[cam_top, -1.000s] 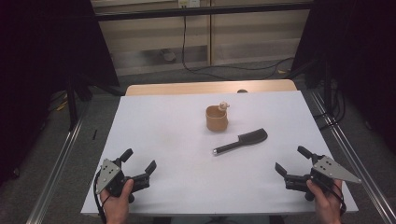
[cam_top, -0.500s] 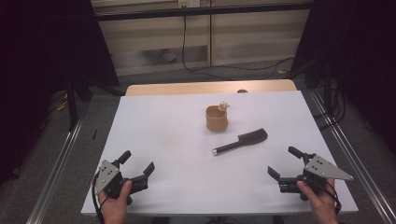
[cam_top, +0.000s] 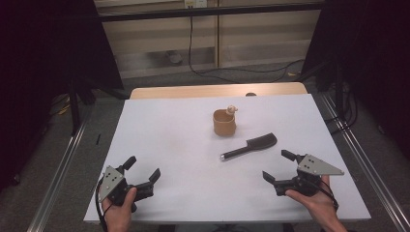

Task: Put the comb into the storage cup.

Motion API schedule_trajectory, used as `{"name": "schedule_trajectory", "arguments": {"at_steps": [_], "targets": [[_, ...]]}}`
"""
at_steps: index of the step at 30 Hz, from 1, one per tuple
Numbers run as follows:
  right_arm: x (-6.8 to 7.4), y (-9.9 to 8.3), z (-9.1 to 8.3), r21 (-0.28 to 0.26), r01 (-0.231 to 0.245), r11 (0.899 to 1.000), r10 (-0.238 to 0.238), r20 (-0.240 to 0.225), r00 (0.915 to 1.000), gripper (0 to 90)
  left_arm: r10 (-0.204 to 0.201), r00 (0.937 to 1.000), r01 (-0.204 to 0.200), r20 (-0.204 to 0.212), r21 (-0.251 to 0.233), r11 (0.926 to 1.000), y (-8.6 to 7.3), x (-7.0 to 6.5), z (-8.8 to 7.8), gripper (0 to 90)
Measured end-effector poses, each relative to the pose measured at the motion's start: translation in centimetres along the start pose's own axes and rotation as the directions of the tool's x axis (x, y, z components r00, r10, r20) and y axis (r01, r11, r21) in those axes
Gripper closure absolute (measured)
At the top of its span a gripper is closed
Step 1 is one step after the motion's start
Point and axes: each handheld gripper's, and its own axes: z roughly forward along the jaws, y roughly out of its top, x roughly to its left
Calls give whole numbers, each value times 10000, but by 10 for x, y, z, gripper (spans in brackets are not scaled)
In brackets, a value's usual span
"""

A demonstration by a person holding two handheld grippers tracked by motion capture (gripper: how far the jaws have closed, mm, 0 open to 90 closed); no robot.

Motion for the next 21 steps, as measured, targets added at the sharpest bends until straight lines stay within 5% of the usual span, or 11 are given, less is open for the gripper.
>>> {"name": "schedule_trajectory", "arguments": {"at_steps": [7,21], "targets": [[1,10,21,-85,69,9999,-74,-584,9983,60,34,9999,-35,131,41,10000,0,0,0,30],[-9,25,45,-253,26,9997,-41,-598,9982,170,30,10000,-31,89,80,10000,-1,0,1,30]]}}
